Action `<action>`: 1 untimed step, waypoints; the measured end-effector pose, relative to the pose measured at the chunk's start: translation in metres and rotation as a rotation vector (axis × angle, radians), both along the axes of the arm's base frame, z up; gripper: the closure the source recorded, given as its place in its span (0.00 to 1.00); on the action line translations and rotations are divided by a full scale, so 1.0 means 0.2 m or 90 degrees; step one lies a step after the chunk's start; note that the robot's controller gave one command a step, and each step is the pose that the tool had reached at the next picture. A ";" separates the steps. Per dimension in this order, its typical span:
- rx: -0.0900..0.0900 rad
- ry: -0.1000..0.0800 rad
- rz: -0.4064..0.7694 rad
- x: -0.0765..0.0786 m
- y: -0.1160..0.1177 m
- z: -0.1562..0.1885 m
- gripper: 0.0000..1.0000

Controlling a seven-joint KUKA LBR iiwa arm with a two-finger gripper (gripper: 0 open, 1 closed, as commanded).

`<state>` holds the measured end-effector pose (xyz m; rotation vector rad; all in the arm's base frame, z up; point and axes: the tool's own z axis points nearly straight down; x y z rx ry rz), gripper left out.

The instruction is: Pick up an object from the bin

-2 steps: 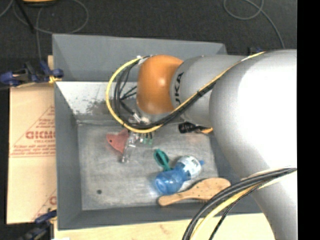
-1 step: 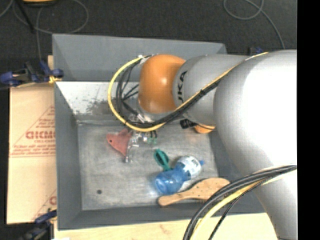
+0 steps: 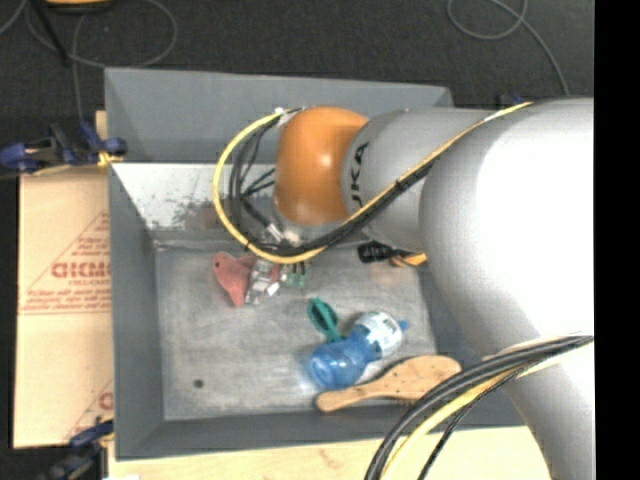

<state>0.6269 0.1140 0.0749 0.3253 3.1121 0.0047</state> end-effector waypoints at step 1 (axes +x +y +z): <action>0.000 0.000 0.000 0.00 0.00 0.00 1.00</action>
Offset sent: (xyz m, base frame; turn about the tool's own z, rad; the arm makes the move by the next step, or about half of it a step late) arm -0.0001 -0.0001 0.0012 0.0000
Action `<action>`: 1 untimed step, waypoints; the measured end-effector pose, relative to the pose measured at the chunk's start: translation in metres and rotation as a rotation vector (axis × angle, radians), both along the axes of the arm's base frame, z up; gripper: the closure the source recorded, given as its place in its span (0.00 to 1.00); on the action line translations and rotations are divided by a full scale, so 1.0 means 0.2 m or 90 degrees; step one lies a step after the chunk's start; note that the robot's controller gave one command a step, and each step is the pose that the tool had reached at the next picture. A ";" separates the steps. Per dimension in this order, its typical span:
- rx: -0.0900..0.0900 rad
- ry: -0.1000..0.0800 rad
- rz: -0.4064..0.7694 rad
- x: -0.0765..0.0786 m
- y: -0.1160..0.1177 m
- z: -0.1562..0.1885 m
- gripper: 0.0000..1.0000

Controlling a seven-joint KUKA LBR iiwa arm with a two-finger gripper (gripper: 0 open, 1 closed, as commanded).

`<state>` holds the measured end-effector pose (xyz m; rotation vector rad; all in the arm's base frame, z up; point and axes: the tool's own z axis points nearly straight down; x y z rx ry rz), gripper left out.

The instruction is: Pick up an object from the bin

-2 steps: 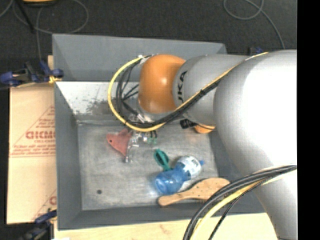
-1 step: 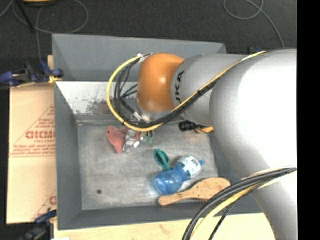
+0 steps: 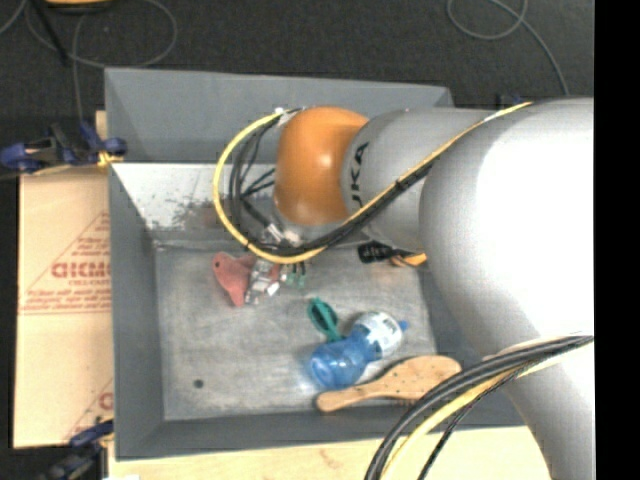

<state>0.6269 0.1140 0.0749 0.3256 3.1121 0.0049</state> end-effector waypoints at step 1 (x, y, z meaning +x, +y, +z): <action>0.000 0.000 0.000 0.00 0.00 0.00 1.00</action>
Offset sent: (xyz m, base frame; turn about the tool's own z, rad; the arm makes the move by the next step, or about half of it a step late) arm 0.0002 -0.0001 0.0725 -0.0001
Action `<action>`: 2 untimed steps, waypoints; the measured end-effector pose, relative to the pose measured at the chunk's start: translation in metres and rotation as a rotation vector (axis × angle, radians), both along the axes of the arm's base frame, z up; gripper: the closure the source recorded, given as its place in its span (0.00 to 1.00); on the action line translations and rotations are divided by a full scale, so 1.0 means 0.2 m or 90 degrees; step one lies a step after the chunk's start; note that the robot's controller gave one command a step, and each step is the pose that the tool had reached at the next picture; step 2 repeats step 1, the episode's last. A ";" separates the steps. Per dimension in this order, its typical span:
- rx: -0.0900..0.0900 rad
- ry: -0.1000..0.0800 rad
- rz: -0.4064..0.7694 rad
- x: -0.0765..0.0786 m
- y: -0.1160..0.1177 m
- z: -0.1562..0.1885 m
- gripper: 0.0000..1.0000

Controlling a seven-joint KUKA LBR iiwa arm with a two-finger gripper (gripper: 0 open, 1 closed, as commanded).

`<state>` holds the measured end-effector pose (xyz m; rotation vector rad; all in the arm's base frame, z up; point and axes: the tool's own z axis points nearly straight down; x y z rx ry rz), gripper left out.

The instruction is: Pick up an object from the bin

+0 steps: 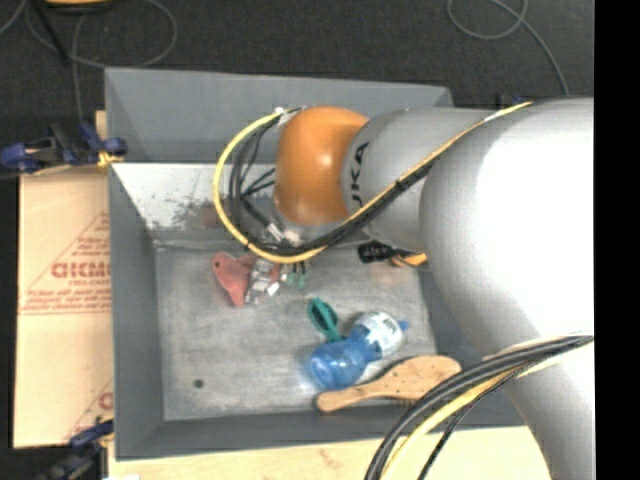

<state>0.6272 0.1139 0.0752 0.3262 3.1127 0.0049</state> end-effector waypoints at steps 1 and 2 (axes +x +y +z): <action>-0.001 0.005 0.000 -0.01 0.00 0.02 1.00; -0.001 0.005 0.000 -0.01 0.00 0.02 1.00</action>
Offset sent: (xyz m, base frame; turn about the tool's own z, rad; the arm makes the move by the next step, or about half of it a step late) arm -0.0001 -0.0001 0.1082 0.0000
